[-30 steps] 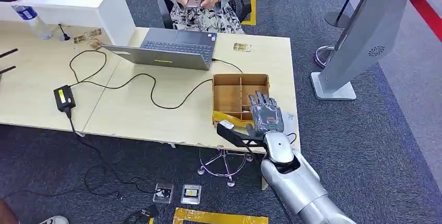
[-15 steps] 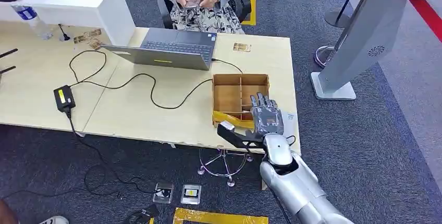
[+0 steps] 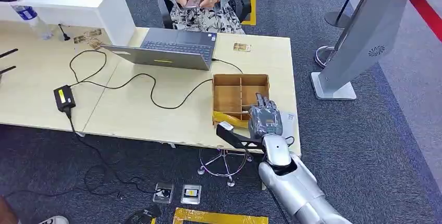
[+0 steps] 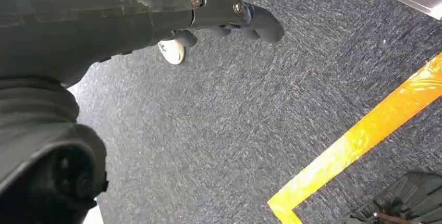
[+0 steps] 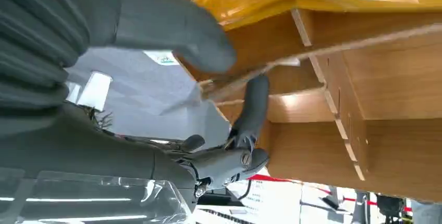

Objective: Pass the card to the sensor for recognition and then transmit it.

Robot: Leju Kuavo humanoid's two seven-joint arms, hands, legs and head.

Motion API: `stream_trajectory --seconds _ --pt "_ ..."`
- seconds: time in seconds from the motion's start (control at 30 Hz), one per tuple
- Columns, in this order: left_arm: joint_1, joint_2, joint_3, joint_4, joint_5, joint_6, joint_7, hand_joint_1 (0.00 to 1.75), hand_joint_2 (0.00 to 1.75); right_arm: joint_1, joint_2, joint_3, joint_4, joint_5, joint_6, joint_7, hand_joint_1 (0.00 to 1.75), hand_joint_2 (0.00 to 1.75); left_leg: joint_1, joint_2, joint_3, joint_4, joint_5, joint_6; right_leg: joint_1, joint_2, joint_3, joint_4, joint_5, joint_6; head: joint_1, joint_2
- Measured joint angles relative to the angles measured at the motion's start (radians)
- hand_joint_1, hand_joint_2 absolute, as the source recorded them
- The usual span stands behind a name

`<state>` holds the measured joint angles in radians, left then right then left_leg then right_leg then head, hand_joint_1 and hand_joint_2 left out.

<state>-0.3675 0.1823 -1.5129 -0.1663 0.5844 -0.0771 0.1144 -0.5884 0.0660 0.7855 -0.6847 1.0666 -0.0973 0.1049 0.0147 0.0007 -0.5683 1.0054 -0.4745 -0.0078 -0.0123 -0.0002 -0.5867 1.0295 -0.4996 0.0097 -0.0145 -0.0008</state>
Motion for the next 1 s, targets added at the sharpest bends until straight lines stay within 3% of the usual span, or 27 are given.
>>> stream_trajectory --seconds 0.77,1.0 --pt "0.001 -0.005 0.000 0.000 0.011 0.031 0.017 0.00 0.00 0.000 0.006 -0.002 -0.011 -0.015 0.005 0.006 1.75 1.75 0.000 0.000 0.000 0.000 0.000 0.000 0.000 0.000 0.000 0.000 0.000 0.000 0.000 0.000" --pt "0.001 -0.003 0.000 0.000 0.000 0.027 0.017 0.00 0.00 -0.012 -0.002 -0.015 -0.073 -0.016 0.005 0.015 1.75 1.75 0.000 0.000 0.000 0.000 0.000 0.000 0.000 0.000 0.000 0.000 0.000 0.000 0.000 0.000"
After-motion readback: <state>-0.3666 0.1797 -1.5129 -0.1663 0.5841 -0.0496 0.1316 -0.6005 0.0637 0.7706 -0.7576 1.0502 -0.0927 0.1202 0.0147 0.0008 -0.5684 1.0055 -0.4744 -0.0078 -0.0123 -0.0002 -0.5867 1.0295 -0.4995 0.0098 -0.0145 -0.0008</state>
